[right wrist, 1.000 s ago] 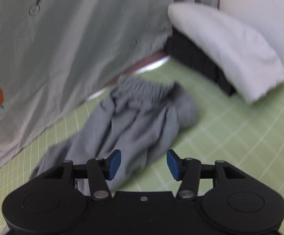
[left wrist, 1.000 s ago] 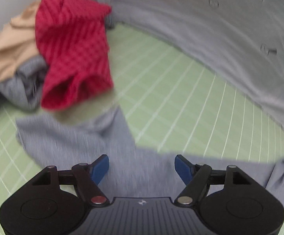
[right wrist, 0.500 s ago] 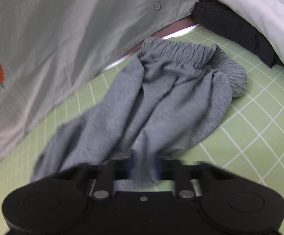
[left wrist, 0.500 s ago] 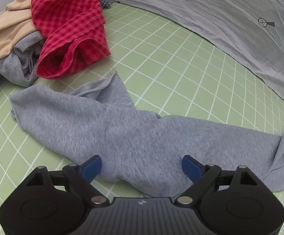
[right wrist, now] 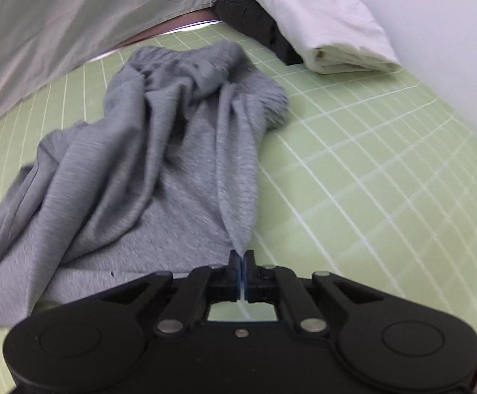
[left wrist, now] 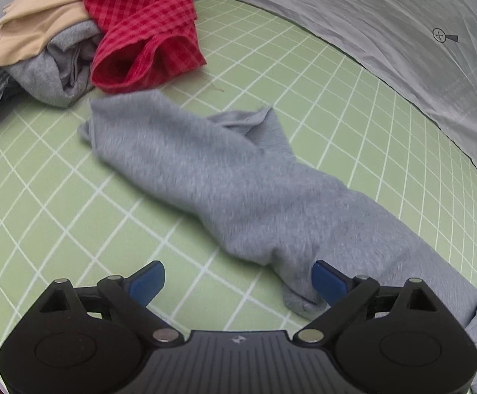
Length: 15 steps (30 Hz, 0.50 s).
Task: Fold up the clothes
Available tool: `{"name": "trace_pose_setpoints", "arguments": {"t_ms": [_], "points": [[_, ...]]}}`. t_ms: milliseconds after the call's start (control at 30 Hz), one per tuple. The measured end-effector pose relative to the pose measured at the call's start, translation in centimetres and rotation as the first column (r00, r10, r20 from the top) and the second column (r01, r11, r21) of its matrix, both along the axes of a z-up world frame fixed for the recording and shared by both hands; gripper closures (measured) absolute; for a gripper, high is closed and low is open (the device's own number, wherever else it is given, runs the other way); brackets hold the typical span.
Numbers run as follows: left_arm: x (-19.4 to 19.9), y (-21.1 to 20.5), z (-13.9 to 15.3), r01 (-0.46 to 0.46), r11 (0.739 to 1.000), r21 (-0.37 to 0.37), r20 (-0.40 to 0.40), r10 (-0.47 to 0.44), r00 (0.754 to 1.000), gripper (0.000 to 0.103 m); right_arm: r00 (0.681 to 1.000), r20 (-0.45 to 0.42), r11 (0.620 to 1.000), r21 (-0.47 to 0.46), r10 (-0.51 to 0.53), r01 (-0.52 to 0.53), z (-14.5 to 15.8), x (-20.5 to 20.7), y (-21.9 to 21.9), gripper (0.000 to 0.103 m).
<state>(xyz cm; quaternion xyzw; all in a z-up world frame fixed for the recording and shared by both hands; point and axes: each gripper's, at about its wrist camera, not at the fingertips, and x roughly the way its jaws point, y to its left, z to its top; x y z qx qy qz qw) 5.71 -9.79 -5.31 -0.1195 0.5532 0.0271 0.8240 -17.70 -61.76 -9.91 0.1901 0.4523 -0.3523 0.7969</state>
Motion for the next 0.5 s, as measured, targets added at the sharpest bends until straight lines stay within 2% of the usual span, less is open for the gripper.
{"name": "trace_pose_setpoints", "arguments": {"t_ms": [33,67,100,167,233,400,467,500], "points": [[-0.1,-0.1,-0.2,0.003,1.000,-0.005,-0.008,-0.003,1.000,0.006,1.000,0.000,1.000,-0.006,0.007,-0.007,0.2,-0.2,0.3,0.090],[-0.2,-0.2,-0.3,0.009,1.000,-0.012,-0.011,-0.009,1.000,0.006,1.000,0.009,1.000,-0.019,0.012,-0.012,0.5,-0.2,0.6,0.074],[-0.3,-0.3,-0.3,0.015,1.000,-0.018,-0.011,-0.015,1.000,0.006,1.000,0.022,0.999,-0.042,0.013,-0.012,1.0,-0.3,1.0,0.064],[-0.3,-0.6,-0.2,0.025,0.999,-0.042,0.005,-0.025,1.000,0.006,0.998,0.070,0.996,-0.089,0.007,-0.001,1.8,0.3,1.6,0.017],[-0.3,-1.0,-0.1,0.036,0.997,-0.068,0.023,-0.034,0.999,0.004,0.988,0.149,0.994,-0.104,0.031,-0.016,2.4,1.3,2.2,0.000],[0.4,-1.6,0.0,0.022,0.992,-0.121,0.058,-0.015,0.998,0.004,0.974,0.201,0.995,-0.027,0.102,-0.099,1.9,5.3,2.7,0.000],[0.9,-1.8,-0.1,0.004,0.991,-0.136,0.064,0.005,0.998,0.012,0.972,0.201,0.992,0.004,0.123,-0.126,1.5,6.4,3.3,0.000],[1.2,-1.8,-0.2,0.003,0.989,-0.149,0.067,0.007,0.998,0.028,0.972,0.193,0.990,0.022,0.132,-0.139,1.3,6.7,3.8,0.000]]}}
